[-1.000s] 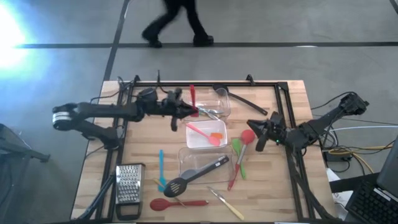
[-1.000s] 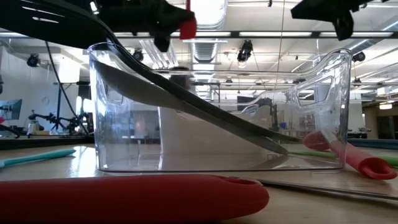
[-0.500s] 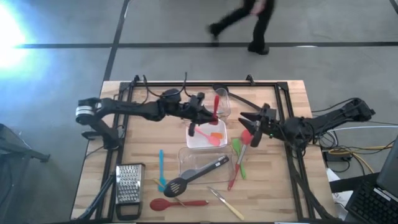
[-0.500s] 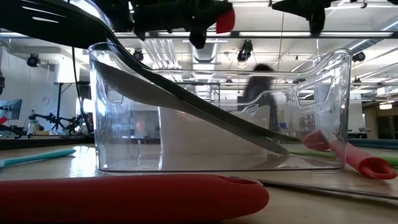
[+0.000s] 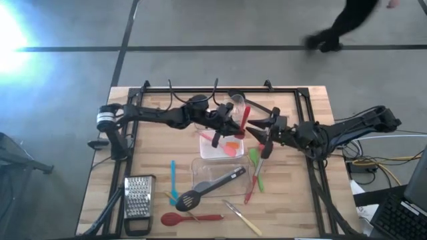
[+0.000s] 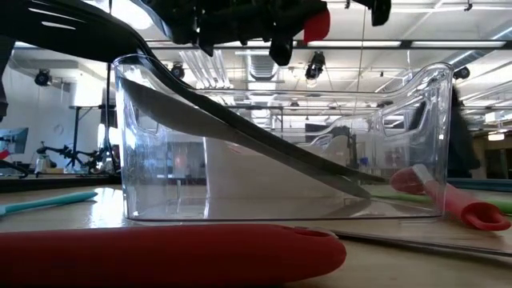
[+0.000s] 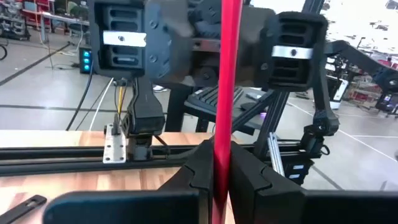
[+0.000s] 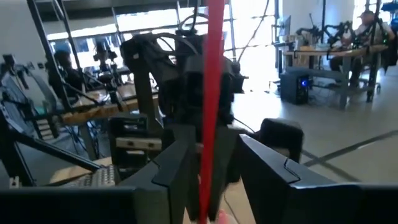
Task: Pick & Place Kitchen Items
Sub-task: Put the red spatula into the white bin, then put the black serving spoon into the bottom transparent bin
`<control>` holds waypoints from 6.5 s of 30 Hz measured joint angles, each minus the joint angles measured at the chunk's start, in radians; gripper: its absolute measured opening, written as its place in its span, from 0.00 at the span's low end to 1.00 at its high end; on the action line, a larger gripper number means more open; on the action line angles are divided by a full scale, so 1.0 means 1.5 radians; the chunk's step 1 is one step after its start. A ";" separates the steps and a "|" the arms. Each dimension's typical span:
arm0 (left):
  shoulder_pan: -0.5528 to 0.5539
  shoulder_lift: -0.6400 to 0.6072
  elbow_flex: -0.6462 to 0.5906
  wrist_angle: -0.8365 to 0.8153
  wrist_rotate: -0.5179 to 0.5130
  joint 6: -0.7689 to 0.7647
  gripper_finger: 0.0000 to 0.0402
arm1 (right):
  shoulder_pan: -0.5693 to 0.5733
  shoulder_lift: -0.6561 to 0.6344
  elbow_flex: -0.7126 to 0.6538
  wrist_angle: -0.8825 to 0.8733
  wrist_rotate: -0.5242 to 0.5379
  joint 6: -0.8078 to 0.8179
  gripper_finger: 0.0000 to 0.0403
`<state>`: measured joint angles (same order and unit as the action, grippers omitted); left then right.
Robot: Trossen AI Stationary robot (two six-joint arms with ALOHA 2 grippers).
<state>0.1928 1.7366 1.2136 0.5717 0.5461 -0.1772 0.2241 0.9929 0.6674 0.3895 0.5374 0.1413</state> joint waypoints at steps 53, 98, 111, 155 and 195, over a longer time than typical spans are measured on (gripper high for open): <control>0.006 -0.425 -0.006 -0.589 -0.487 0.184 0.64 | -0.221 0.367 0.389 -0.537 -0.382 0.141 0.03; 0.006 -0.463 -0.006 -0.604 -0.505 0.241 0.65 | -0.223 0.649 0.534 -0.640 -0.464 0.074 0.20; 0.006 -0.463 -0.006 -0.610 -0.505 0.240 0.65 | -0.223 0.529 0.534 -0.695 -0.469 0.073 0.39; 0.006 -0.462 -0.005 -0.657 -0.522 0.218 0.65 | -0.569 0.124 0.121 -0.761 -0.324 0.009 0.29; 0.006 -0.462 -0.007 -0.689 -0.522 0.223 0.65 | -0.731 0.579 0.315 -0.803 -0.376 -0.269 0.28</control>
<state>0.2016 1.0435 1.2037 -0.4614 -0.2375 0.1570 -0.8726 1.8619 1.1394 -0.8151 -0.0270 -0.2626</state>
